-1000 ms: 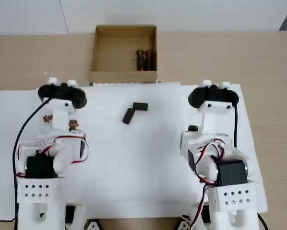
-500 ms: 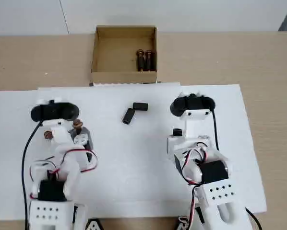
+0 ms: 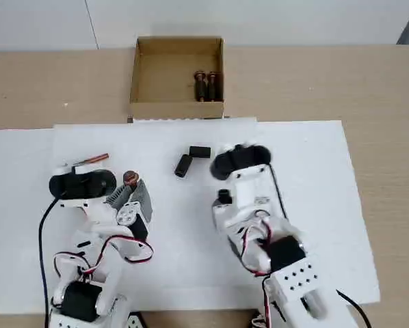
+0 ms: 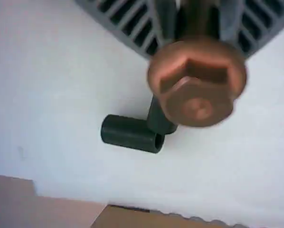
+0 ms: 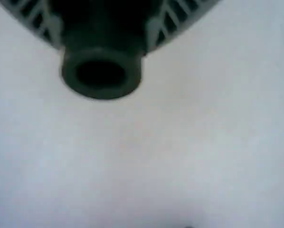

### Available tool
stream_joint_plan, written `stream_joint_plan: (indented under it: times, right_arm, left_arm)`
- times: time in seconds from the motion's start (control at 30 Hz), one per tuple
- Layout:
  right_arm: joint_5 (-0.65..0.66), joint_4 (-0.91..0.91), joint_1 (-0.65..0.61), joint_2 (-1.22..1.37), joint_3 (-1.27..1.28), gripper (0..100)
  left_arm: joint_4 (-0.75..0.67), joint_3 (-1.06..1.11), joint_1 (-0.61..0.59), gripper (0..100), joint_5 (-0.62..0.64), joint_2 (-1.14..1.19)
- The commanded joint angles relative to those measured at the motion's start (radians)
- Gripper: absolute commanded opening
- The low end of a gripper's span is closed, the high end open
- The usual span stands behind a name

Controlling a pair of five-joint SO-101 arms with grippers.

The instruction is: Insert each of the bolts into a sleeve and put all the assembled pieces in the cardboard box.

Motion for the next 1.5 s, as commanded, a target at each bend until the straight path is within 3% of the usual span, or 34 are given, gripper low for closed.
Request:
stream_joint_plan:
  times: [0.0,0.27,0.37,0.63,0.77,1.0,1.3,1.47]
  right_arm:
    - [0.012,-0.071,-0.067,-0.021,0.003,0.4]
    - [0.014,-0.153,-0.147,-0.047,0.051,0.7]
    - [0.072,-0.173,-0.185,-0.134,0.112,0.8]
    - [0.209,-0.197,-0.205,-0.579,0.388,0.4]
    - [0.242,-0.068,-0.251,-0.765,0.445,0.4]
    - [0.233,-0.033,-0.268,-0.759,0.443,0.4]
    - [0.233,0.05,-0.266,-0.76,0.445,0.4]
    - [0.233,0.05,-0.266,-0.76,0.445,0.4]
  left_arm:
    - [-0.032,0.035,0.005,1,0.048,-0.029]
    - [-0.04,0.074,0.006,1,0.219,-0.028]
    - [-0.074,0.074,0.006,1,0.282,-0.028]
    - [-0.153,0.079,0.008,1,0.293,-0.028]
    - [-0.15,0.079,0.063,1,0.296,-0.028]
    - [-0.153,0.073,0.193,1,0.387,-0.028]
    - [-0.304,0.073,0.193,1,0.379,-0.028]
    - [-0.301,0.073,0.199,1,0.328,-0.026]
